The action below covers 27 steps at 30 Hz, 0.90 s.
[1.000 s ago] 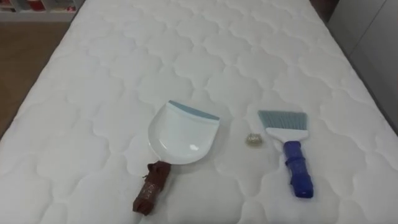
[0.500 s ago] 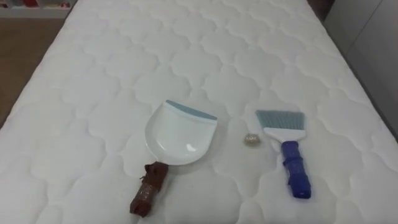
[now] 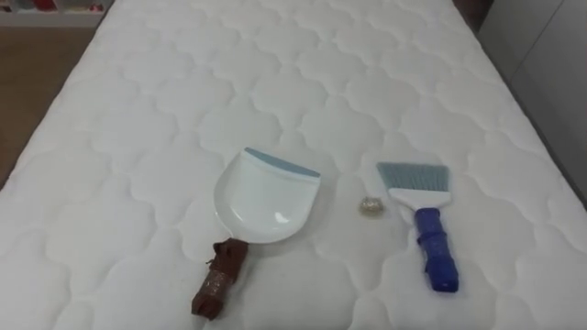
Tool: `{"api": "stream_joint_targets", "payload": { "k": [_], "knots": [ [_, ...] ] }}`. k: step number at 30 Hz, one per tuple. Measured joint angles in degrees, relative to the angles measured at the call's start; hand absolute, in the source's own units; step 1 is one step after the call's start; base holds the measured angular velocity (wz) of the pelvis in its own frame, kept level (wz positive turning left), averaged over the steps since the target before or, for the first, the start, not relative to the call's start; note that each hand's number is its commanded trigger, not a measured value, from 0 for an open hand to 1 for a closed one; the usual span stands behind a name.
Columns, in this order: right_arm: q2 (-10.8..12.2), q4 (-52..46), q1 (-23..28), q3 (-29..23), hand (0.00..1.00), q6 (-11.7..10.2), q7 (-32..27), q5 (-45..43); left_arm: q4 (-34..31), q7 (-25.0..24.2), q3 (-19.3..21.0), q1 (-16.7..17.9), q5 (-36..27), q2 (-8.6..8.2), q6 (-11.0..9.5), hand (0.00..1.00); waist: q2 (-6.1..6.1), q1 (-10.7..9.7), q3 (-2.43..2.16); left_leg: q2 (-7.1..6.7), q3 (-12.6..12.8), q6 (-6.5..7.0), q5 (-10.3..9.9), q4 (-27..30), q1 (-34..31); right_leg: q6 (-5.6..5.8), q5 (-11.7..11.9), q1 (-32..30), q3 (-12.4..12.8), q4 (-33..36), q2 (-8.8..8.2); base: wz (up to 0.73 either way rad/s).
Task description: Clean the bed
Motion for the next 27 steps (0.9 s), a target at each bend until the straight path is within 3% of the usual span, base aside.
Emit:
{"api": "stream_joint_targets", "payload": {
  "k": [6, 10, 13, 15, 18, 23, 27],
  "knots": [
    [-0.03, 0.05, 0.01, -0.05, 0.00, -0.75, -1.02, 0.55, -0.94, 0.05, 0.50, -0.01, -3.93, 0.01, -0.72, 0.00, -0.02, 0.17, -0.02, -0.02, -0.10, 0.00, 0.00, 0.00, 0.03, 0.00, 0.00, 0.14, 0.02, -0.17, 0.00, 0.00],
    [-0.11, 0.55, 0.13, -0.49, 0.00, -1.76, -1.25, 0.51, -2.18, 1.90, 2.81, 0.00, -4.17, 0.06, -2.81, 0.00, 0.22, 0.35, -0.03, 0.03, -0.17, 0.00, 0.00, -0.01, 0.14, 0.02, 0.12, 0.58, 0.02, -0.86, 0.11, 0.01],
    [-0.18, 0.58, 0.02, -1.87, 0.00, -2.12, -1.65, 0.51, -7.02, 3.96, 5.27, -0.07, -4.13, 0.06, -3.04, 0.00, 0.43, 0.28, 0.02, -0.01, -0.43, 0.00, 0.00, 0.27, 0.09, 0.03, 0.12, 0.94, -0.48, -0.97, 0.04, 0.07],
    [-0.40, 0.58, 0.00, -1.97, 0.00, -2.75, -1.66, 0.50, -10.53, 5.47, 6.17, -0.13, -4.15, 0.08, -4.25, 0.00, 0.52, 0.23, 0.08, 0.00, -0.43, 0.00, 0.01, 0.37, 0.03, 0.04, 0.11, 0.97, -0.71, -0.95, -0.01, 0.04],
    [-0.66, 0.51, -0.18, -3.10, 0.00, -3.26, -1.66, 0.49, -14.11, 8.13, 5.94, -0.50, -4.18, 0.14, -6.69, 0.00, 0.65, 0.10, 0.07, -0.03, -0.43, 0.00, 0.01, 0.41, 0.02, 0.04, 0.11, 0.97, -0.68, -0.94, -0.04, 0.00],
    [-0.79, 0.25, -0.14, -3.65, 0.00, -3.79, -1.65, 0.51, -24.36, 10.31, 2.28, -0.89, -3.63, 0.38, -7.41, 0.00, 0.89, -0.05, 0.16, -0.04, -0.61, 0.00, 0.01, 0.35, -0.02, 0.04, 0.11, 0.95, -0.53, -0.94, 0.00, 0.00],
    [-0.83, 0.06, -0.11, -3.66, 0.00, -3.88, -1.68, 0.54, -27.78, 10.91, 0.21, -1.01, -3.13, 0.41, -8.93, 0.00, 0.84, -0.09, 0.12, -0.01, -0.47, 0.00, 0.01, 0.32, -0.02, 0.04, 0.11, 0.92, -0.54, -1.02, 0.05, 0.00]
  ]
}}
